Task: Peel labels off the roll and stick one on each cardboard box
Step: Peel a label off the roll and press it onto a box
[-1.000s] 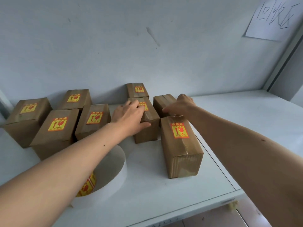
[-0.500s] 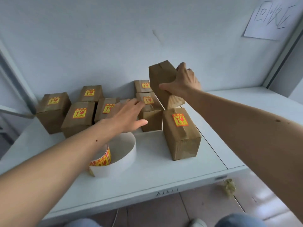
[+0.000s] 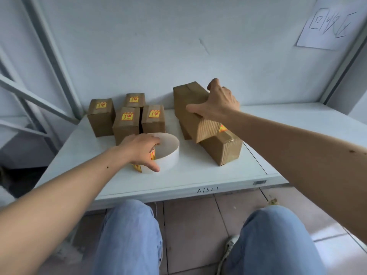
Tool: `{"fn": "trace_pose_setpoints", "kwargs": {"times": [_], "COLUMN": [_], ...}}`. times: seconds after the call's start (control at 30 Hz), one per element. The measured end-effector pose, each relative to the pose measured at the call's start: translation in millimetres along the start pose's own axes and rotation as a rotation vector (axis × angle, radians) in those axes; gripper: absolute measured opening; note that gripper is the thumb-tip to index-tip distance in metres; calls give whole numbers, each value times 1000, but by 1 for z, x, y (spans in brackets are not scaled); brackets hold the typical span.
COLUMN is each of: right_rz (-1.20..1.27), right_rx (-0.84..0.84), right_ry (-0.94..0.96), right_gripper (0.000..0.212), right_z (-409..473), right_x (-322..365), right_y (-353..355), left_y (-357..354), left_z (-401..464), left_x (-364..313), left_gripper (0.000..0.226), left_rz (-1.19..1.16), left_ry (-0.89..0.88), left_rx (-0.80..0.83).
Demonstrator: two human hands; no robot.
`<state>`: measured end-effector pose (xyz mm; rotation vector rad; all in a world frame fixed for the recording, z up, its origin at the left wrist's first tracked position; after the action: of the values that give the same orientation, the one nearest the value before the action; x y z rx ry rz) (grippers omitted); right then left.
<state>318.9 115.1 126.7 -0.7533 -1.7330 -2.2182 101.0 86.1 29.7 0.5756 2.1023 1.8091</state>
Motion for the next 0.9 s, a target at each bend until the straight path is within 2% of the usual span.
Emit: {"fn": "trace_pose_setpoints", "kwargs": {"times": [0.13,0.23,0.4,0.53,0.63,0.8,0.83,0.9], "right_rz": [-52,-96,-202,-273,-278,-267,-292,-338], "right_rx": [59,81,99,162,196,299,288,154], "right_ry": [-34,-47,-75,-95,-121,-126,-100,17], "right_gripper": [74,73,77,80,78,89,86,73], "right_z": [-26,-40,-53,-59,-61,-60,-59,-58], "right_x": [-13,-15,-19,-26,-32,-43,-42,-33], "right_y": [-6,-8,-21,-37,-50,-66,-65,-60], "left_y": [-9,-16,-18,-8,2,14,15,16], "left_z": [-16,-26,-38,-39,-33,-25,-23,-21], "left_x": [-4,-1,1,-2,0,-4,-5,-6], "left_gripper": [73,73,45,41,37,28,25,21], "left_rz": [112,84,-122,-351,-458,-561,-575,-611], "left_ry": [-15,-2,16,46,65,34,19,-16], "left_rx": [-4,-39,-145,-281,-364,-479,-481,-461]}}
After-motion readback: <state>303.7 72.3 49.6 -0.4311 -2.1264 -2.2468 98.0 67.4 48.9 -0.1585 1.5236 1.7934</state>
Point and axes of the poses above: each hand's wrist, its own z-axis towards the middle knuckle, its own y-axis out of the back of the hand, x = y × z, the point moved 2 cm from there along z, towards the middle knuckle, and after that the axes turned 12 degrees about -y, right-handed, at the moved point
